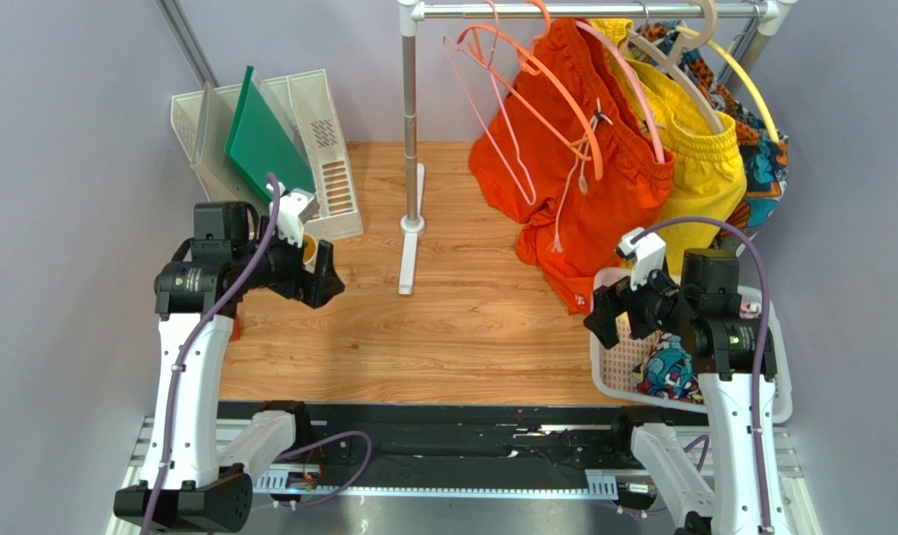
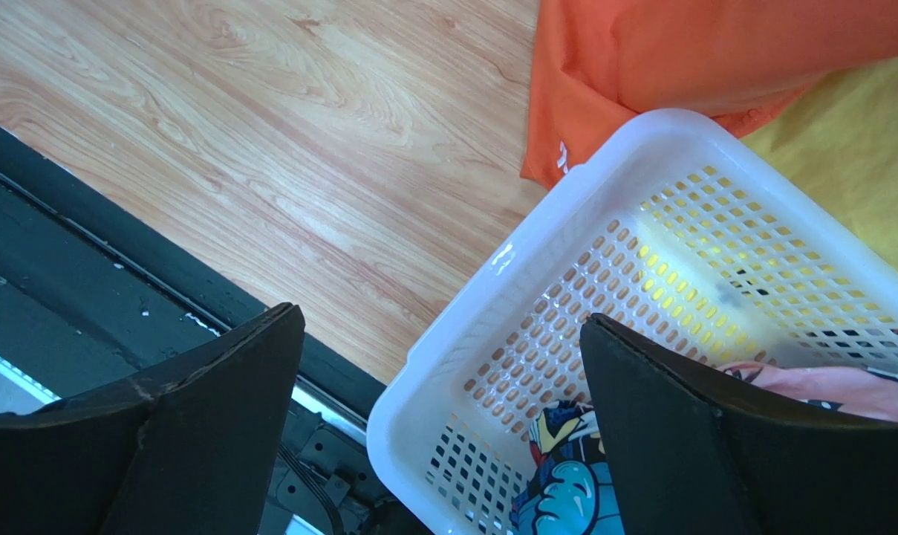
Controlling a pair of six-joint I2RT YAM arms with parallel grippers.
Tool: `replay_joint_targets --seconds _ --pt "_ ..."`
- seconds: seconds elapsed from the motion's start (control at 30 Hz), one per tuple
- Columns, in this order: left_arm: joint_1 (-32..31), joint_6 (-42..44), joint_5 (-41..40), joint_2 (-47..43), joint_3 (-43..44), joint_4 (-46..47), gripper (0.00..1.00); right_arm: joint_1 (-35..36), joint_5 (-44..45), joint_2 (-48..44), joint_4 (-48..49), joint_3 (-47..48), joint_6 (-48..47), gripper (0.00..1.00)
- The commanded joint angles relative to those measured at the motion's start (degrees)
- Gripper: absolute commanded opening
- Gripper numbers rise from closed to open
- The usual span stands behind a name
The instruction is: Place the shorts on the hanger
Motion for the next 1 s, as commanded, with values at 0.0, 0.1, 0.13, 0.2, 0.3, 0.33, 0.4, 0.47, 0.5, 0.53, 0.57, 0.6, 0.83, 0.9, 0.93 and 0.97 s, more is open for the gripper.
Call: replay_joint_targets --seconds 0.0,0.1,0.13,0.2,0.3,0.33,0.4,0.47,0.5,0.53,0.57,0.6,0.83,0.9,0.93,0.97 --pt "0.39 0.56 -0.09 -1.69 -0.27 1.27 0.99 0.71 2.68 -1.98 2.17 1.65 0.44 0.99" --pt "0.39 0.65 -0.63 -1.60 -0.01 1.00 1.00 0.71 3.12 -2.25 1.37 1.65 -1.05 0.99" --pt "0.39 0.56 -0.28 -1.60 -0.01 1.00 0.99 0.71 3.55 -2.51 0.94 1.57 -1.49 0.99" --pt "0.39 0.56 -0.19 -1.52 -0.01 1.18 1.00 0.71 3.99 -2.86 0.14 1.48 -2.64 1.00" --pt "0.39 1.18 0.60 -0.99 -0.01 0.74 0.99 0.71 4.35 -3.56 -1.70 1.56 -5.27 1.00" --pt "0.39 1.09 0.95 -0.99 0.08 0.74 0.99 0.71 4.26 -3.74 -2.23 1.56 -6.23 1.00" --pt "0.39 1.18 1.66 -1.08 0.08 0.74 0.99 0.71 4.35 -3.83 -2.85 1.39 -6.68 1.00" --pt "0.39 1.00 1.66 -1.25 0.25 1.00 1.00 0.71 4.35 -4.09 -2.94 1.30 -6.68 1.00" --pt "0.39 0.83 1.57 -1.16 0.25 1.09 0.99 0.71 4.26 -4.09 -2.85 1.30 -6.60 1.00" --pt "0.39 0.74 1.57 -1.08 0.25 1.09 0.99 0.71 4.17 -4.09 -2.76 1.30 -6.51 1.00" --pt "0.39 0.82 1.57 -0.99 0.34 1.00 0.99 0.71 4.09 -4.01 -2.67 1.30 -6.42 1.00" --pt "0.39 0.82 1.66 -1.07 0.25 0.92 0.99 0.71 4.08 -3.92 -2.76 1.30 -6.42 1.00" --pt "0.39 2.05 1.31 -1.07 -0.01 0.56 1.00 0.71 9.34 -1.73 -3.28 -0.54 -12.12 1.00" --pt "0.39 2.84 1.31 -0.81 -0.28 0.39 0.99 0.71 11.37 -1.19 -4.77 -1.07 -16.59 1.00" --pt "0.39 3.28 1.57 -0.73 -0.28 0.21 0.99 0.71 12.51 -0.93 -5.56 -1.16 -18.09 1.00" --pt "0.30 4.42 1.66 -0.38 -0.28 -0.22 0.99 0.71 12.96 -0.84 -7.14 -1.07 -19.24 1.00"
